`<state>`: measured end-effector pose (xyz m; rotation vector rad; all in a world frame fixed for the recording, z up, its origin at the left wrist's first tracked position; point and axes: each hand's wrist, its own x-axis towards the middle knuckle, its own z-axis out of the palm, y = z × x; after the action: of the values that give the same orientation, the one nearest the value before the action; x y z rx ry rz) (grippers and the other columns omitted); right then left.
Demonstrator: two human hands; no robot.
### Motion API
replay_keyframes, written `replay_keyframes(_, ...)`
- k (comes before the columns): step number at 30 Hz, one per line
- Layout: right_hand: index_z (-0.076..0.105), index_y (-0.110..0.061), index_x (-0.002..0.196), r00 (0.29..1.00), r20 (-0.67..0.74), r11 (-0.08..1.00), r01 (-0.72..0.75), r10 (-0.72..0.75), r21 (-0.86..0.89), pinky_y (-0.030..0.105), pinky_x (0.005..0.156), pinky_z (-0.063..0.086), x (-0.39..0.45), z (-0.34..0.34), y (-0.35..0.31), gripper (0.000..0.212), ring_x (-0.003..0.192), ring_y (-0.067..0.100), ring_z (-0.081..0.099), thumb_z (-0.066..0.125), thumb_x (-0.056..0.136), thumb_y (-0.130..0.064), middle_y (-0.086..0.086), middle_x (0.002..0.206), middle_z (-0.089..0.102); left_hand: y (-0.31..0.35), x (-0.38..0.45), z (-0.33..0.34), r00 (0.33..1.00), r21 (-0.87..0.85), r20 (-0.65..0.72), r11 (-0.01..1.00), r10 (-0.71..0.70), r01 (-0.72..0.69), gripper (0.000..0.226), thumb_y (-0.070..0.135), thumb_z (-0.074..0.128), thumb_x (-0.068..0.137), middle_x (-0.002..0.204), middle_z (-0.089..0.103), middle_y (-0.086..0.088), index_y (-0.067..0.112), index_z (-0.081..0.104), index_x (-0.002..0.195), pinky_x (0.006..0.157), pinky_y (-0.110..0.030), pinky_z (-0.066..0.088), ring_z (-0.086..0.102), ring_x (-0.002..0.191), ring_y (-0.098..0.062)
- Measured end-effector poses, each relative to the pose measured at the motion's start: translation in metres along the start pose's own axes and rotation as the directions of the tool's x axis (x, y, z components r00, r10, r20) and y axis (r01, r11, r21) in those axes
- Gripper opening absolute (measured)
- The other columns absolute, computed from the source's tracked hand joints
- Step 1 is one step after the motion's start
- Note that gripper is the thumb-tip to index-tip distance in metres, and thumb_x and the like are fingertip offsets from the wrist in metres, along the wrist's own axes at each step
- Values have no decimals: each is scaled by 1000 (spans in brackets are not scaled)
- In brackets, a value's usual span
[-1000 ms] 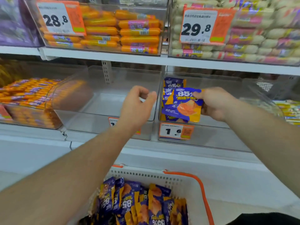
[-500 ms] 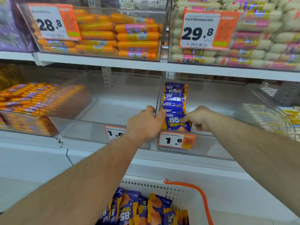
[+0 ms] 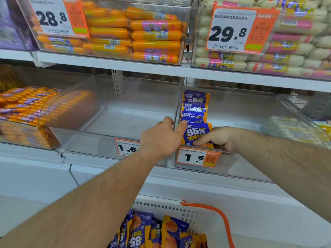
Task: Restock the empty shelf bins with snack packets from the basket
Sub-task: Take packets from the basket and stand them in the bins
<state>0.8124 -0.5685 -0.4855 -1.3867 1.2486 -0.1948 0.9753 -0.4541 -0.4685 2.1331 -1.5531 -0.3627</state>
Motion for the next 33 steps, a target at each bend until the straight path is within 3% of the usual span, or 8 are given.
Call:
replay_keyframes(4, 68, -10, 101, 1000, -21, 1000, 6, -5, 25, 32, 58, 56, 8, 2, 0, 25, 72, 23, 72, 76, 79, -2, 9, 86, 76, 0, 0, 0, 1000, -19, 17, 1000, 4, -3, 59, 68, 23, 94, 120, 61, -1, 21, 45, 121, 75, -30, 37, 52, 92, -16)
replay_keyframes(8, 67, -7, 116, 993, -114, 995, 11, 1, 103, 40, 79, 58, 31, -4, -8, 48, 89, 29, 72, 82, 71, -2, 12, 101, 75, 1, -2, -2, 1000, 13, 12, 1000, 4, -4, 58, 66, 21, 95, 122, 60, -3, 21, 47, 121, 77, -32, 32, 48, 91, -19)
replay_keyframes(11, 66, -8, 117, 993, -116, 989, 18, -1, 148, 44, 91, 55, 42, -6, -14, 52, 93, 30, 71, 84, 69, -6, 11, 101, 74, -1, -2, -1, 1000, 8, 4, 1000, 12, -12, 58, 66, 22, 95, 124, 60, -3, 20, 46, 121, 78, -34, 35, 56, 99, -23)
replay_keyframes(16, 65, -10, 117, 997, -62, 986, -24, 35, 167, 41, 81, 57, 49, -9, -14, 50, 97, 31, 72, 82, 70, -4, 13, 106, 74, -3, 0, 2, 1000, 5, -6, 1000, 26, -26, 59, 68, 22, 94, 124, 59, -3, 20, 46, 118, 80, -34, 39, 58, 106, -26)
replay_keyframes(25, 64, -9, 117, 968, -224, 961, 166, -115, 223, 41, 66, 60, 54, -6, -16, 61, 85, 30, 74, 84, 62, 6, 12, 101, 75, -2, 0, 3, 999, 10, -21, 999, 33, -32, 59, 67, 21, 94, 125, 58, -2, 21, 47, 121, 82, -35, 38, 57, 107, -27)
replay_keyframes(28, 63, -9, 115, 898, -384, 933, 304, -214, 191, 43, 66, 61, 57, -10, -23, 65, 83, 29, 74, 87, 58, 8, 11, 101, 74, -2, -1, 2, 999, 24, -24, 999, 40, -39, 59, 66, 21, 95, 124, 58, -2, 20, 47, 122, 81, -34, 36, 57, 107, -28)
replay_keyframes(30, 60, -14, 117, 818, -497, 921, 379, -289, 89, 45, 76, 61, 67, -18, -25, 80, 87, 23, 73, 95, 46, -5, 4, 102, 74, -2, -2, 2, 999, 34, -24, 998, 48, -47, 58, 65, 21, 95, 123, 58, -2, 20, 46, 122, 79, -34, 34, 57, 106, -28)
replay_keyframes(33, 54, -18, 113, 740, -565, 921, 377, -365, -100, 44, 83, 59, 78, -22, -26, 86, 92, 18, 70, 98, 39, -21, 0, 107, 69, -2, -2, 2, 998, 45, -30, 998, 51, -50, 58, 64, 21, 95, 122, 58, -3, 19, 46, 121, 78, -34, 33, 56, 105, -28)
